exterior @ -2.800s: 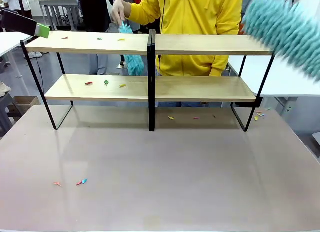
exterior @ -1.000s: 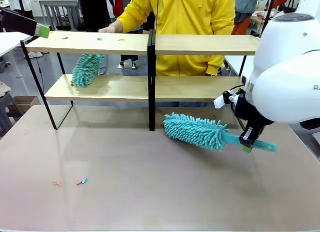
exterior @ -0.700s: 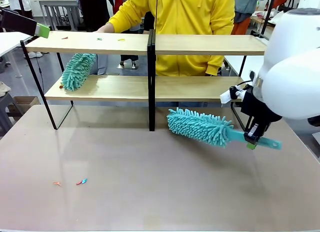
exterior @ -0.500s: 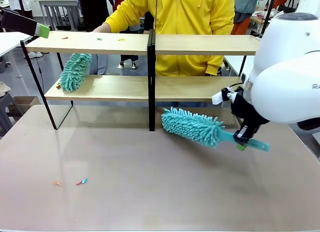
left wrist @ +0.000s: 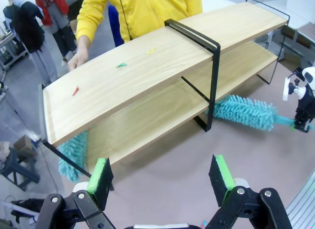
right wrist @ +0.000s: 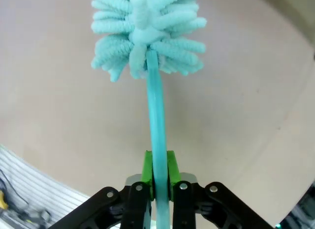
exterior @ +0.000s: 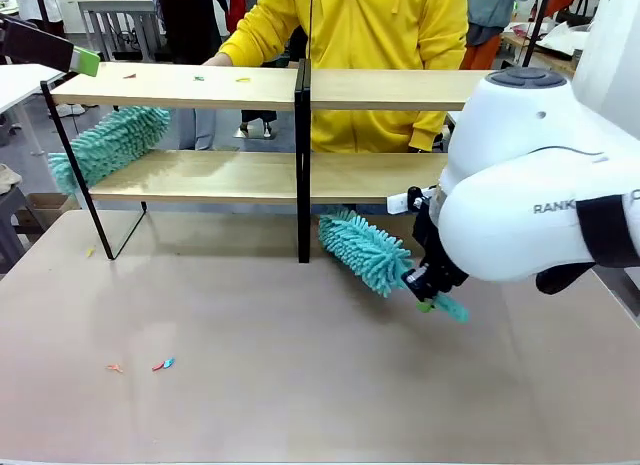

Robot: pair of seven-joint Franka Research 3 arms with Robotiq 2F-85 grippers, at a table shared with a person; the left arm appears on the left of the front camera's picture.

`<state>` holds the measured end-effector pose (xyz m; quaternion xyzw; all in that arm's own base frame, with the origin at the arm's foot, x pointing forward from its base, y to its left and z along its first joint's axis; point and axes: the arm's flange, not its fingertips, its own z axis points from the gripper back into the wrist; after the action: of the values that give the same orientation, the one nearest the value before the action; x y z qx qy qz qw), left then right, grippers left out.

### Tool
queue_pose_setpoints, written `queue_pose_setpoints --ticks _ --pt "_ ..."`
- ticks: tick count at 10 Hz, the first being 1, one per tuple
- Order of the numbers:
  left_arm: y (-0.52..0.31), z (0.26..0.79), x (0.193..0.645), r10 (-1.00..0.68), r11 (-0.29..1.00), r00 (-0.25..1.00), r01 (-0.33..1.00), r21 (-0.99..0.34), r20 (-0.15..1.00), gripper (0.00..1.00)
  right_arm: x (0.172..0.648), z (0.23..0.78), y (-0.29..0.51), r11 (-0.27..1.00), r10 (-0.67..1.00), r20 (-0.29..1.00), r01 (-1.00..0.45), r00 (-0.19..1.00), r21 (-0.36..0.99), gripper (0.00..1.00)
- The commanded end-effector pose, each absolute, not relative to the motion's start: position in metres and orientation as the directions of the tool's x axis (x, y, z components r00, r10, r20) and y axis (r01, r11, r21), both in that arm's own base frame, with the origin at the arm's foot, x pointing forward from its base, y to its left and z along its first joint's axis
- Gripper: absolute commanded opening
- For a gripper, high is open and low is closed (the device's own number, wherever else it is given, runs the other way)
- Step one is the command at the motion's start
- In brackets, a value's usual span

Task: Clean the shelves.
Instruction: Clean another randomly selected level of the Shelf with the Duster.

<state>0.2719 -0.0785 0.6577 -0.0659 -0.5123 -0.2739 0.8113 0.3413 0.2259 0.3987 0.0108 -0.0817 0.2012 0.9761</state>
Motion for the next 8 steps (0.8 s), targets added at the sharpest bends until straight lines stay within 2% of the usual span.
queue_pose_setpoints --ticks 1,2,4,6,8 --pt "-0.077 0.657 0.272 -0.384 0.840 0.323 0.512 0.182 0.865 1.00 0.347 0.392 0.239 0.949 0.297 0.236 -0.313 0.925 0.034 0.12" --pt "-0.077 0.657 0.272 -0.384 0.840 0.323 0.512 0.182 0.865 1.00 0.347 0.388 0.242 0.941 0.306 0.214 -0.329 0.928 0.082 0.12" --pt "-0.077 0.657 0.272 -0.384 0.840 0.323 0.512 0.182 0.865 1.00 0.349 0.387 0.247 0.941 0.263 0.250 -0.305 0.932 0.144 0.12" --pt "-0.077 0.657 0.272 -0.384 0.840 0.323 0.512 0.182 0.865 1.00 0.365 0.382 0.265 0.923 0.259 0.226 -0.309 0.939 0.227 0.12" --pt "-0.077 0.657 0.272 -0.384 0.840 0.323 0.512 0.182 0.865 1.00 0.386 0.372 0.285 0.918 0.250 0.225 -0.305 0.942 0.254 0.12"
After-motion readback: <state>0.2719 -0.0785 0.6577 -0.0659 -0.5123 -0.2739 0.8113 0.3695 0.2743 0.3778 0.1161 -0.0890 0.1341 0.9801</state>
